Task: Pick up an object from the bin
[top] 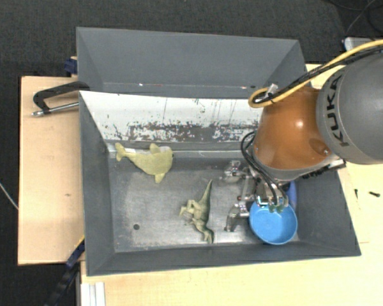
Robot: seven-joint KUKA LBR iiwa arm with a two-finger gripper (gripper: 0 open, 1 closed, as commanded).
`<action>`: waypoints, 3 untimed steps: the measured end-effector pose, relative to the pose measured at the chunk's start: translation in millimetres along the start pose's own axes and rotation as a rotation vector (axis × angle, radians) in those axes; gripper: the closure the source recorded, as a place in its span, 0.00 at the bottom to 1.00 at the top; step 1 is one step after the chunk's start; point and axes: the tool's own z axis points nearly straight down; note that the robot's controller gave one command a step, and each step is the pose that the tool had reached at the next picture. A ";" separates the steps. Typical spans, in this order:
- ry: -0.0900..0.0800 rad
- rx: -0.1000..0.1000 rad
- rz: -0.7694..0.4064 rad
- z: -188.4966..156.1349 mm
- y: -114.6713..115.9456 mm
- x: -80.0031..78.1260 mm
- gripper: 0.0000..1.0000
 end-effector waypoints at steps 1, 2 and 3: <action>-0.011 0.003 -0.693 57.6 46.0 -21.5 0.00; -0.017 0.003 -0.691 56.0 46.5 -22.9 1.00; -0.020 0.006 -0.834 -95.3 56.7 -13.6 1.00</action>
Offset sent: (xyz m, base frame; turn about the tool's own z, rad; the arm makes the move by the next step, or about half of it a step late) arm 0.0193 0.0447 -0.0595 -0.6931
